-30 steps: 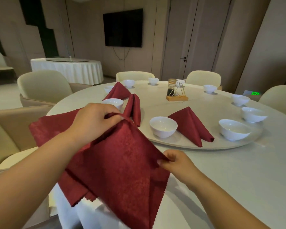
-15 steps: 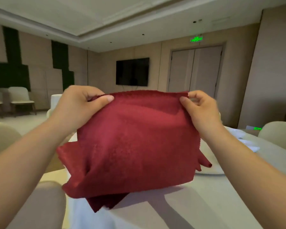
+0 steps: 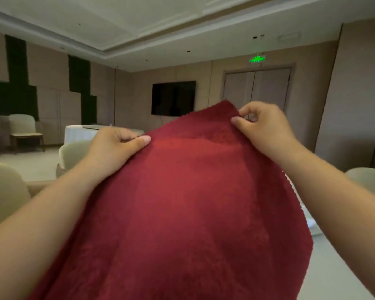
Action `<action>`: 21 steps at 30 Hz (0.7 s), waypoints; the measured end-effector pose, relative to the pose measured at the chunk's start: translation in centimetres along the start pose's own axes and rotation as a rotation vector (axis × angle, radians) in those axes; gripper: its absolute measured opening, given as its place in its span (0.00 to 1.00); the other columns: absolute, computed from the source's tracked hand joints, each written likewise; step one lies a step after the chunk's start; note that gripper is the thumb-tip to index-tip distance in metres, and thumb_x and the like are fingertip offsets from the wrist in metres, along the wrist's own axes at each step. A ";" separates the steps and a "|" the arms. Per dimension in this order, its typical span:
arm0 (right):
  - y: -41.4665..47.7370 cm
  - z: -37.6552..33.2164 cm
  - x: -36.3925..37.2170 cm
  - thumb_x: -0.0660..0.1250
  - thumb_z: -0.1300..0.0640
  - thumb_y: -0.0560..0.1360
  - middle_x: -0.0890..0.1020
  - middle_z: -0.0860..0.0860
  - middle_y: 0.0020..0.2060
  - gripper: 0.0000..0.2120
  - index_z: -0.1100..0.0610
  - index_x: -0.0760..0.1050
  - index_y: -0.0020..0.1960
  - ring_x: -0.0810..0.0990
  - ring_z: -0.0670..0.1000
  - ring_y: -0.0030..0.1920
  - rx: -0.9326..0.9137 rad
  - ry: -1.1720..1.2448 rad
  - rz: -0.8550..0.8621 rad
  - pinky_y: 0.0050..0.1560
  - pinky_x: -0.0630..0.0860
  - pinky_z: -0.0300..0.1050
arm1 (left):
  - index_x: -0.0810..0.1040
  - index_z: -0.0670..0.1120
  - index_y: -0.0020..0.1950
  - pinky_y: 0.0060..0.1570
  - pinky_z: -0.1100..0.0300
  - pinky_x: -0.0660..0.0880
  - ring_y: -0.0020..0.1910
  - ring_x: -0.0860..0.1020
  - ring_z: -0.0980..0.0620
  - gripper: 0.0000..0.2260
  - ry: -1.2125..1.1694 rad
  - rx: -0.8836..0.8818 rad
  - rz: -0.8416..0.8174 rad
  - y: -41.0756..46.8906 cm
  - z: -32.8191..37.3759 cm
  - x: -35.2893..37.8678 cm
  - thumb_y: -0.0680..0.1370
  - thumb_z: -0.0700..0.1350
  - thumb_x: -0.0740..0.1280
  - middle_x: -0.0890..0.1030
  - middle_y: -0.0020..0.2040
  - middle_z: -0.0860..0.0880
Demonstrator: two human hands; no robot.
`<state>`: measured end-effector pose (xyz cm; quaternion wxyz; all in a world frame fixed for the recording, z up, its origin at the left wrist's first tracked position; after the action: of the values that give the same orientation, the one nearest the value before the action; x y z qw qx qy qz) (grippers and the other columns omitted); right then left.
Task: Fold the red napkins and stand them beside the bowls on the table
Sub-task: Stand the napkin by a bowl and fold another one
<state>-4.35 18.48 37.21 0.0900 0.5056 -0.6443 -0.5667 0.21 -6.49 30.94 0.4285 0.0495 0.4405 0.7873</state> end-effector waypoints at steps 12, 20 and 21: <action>-5.6 19.1 17.3 0.63 0.53 0.76 0.80 0.52 0.52 0.08 0.56 0.76 0.50 0.76 0.54 0.54 0.404 -0.188 -0.362 0.49 0.69 0.43 | 0.70 0.52 0.28 0.37 0.58 0.64 0.40 0.74 0.49 0.17 0.364 -0.280 -0.289 -2.0 -17.3 15.6 0.76 0.53 0.64 0.74 0.31 0.55; -7.1 23.2 22.5 0.58 0.51 0.78 0.80 0.54 0.52 0.13 0.55 0.73 0.58 0.76 0.57 0.54 0.366 -0.327 -0.417 0.48 0.69 0.45 | 0.75 0.53 0.38 0.40 0.60 0.63 0.48 0.76 0.48 0.11 0.463 -0.410 -0.260 -3.1 -24.6 20.0 0.77 0.56 0.62 0.75 0.37 0.54; -6.8 22.8 23.3 0.57 0.51 0.79 0.80 0.54 0.52 0.13 0.55 0.71 0.60 0.76 0.57 0.54 0.320 -0.356 -0.414 0.48 0.69 0.45 | 0.77 0.52 0.41 0.41 0.59 0.64 0.50 0.76 0.47 0.11 0.490 -0.417 -0.241 -3.1 -25.3 19.9 0.77 0.56 0.61 0.77 0.40 0.52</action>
<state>-27.35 16.51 13.17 -0.2223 0.5266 -0.6142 -0.5441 -21.87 -7.96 7.37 0.4006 -0.2821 0.3626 0.7927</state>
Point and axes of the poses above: each hand's wrist, its own y-axis towards the middle knuckle, its own x-axis out of the palm, z = x × y, the point moved 10 cm from there along y, towards the middle knuckle
